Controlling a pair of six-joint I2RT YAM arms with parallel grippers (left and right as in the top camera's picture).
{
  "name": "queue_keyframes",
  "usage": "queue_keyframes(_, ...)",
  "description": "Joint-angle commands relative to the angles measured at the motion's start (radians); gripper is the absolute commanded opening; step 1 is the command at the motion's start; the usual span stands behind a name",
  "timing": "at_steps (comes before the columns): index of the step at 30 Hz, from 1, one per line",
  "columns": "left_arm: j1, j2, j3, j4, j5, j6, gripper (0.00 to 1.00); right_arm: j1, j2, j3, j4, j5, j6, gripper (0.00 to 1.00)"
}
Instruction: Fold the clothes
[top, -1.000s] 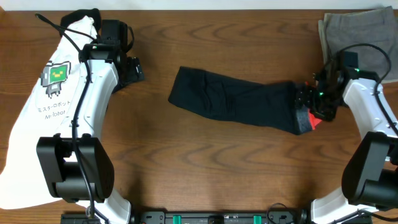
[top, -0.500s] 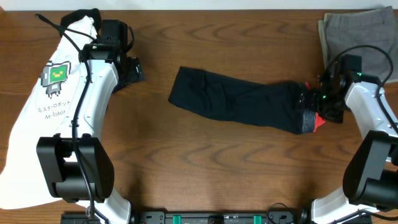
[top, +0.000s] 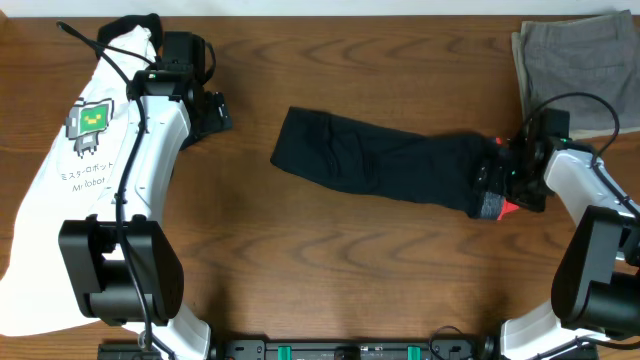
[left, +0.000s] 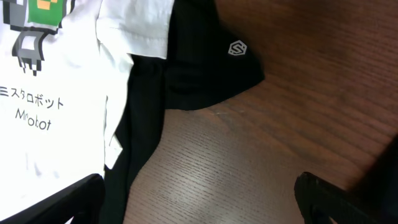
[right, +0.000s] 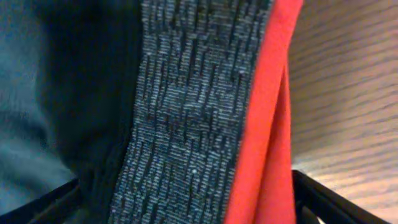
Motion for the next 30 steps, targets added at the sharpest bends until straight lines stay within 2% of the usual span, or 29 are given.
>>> queue_keyframes(1, 0.003, -0.016, 0.014, -0.003, -0.005, -0.013, 0.98, -0.005, 0.003, -0.039, 0.04, 0.032, 0.06, 0.84)
queue_keyframes(4, 0.003, -0.016, 0.014, -0.003, -0.005, -0.013, 0.98, -0.005, 0.003, -0.072, 0.083, 0.028, 0.089, 0.78)
queue_keyframes(7, 0.003, -0.016, 0.014, -0.002, -0.005, -0.013, 0.98, -0.005, 0.003, -0.099, 0.111, 0.027, 0.116, 0.65)
queue_keyframes(8, 0.003, -0.016, 0.014, -0.003, -0.005, -0.013, 0.98, -0.005, 0.003, -0.108, 0.114, 0.027, 0.127, 0.58)
queue_keyframes(10, 0.003, -0.016, 0.014, -0.002, -0.005, -0.013, 0.98, -0.005, 0.003, -0.119, 0.118, 0.02, 0.141, 0.32)
queue_keyframes(13, 0.003, -0.016, 0.014, -0.002, -0.005, -0.013, 0.98, -0.006, 0.003, -0.121, 0.117, -0.01, 0.148, 0.02)
queue_keyframes(19, 0.003, -0.016, 0.014, -0.003, -0.005, -0.013, 0.98, -0.05, 0.002, -0.051, 0.059, -0.024, 0.12, 0.01)
queue_keyframes(26, 0.003, -0.016, 0.014, -0.002, -0.005, -0.013, 0.98, -0.105, 0.002, 0.185, -0.173, -0.026, -0.012, 0.01)
queue_keyframes(30, 0.003, -0.016, 0.014, -0.002, -0.005, -0.013, 0.98, -0.1, 0.002, 0.336, -0.304, -0.118, -0.106, 0.01)
